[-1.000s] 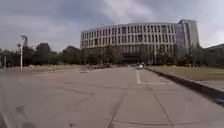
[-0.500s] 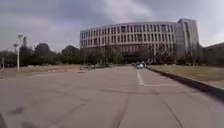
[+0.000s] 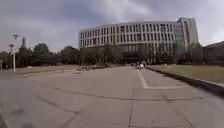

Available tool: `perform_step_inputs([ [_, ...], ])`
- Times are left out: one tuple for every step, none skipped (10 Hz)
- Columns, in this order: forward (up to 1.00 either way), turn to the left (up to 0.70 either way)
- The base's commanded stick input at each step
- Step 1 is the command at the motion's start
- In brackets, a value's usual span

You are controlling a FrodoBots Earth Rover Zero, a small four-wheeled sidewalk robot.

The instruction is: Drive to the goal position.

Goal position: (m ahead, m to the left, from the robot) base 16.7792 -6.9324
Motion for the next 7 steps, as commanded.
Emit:
perform_step_inputs([
  [1.00,0.00],
  [1.00,0.00],
  [1.00,0.00],
  [1.00,0.00],
  [1.00,-0.11],
  [1.00,-0.40],
  [1.00,-0.39],
])
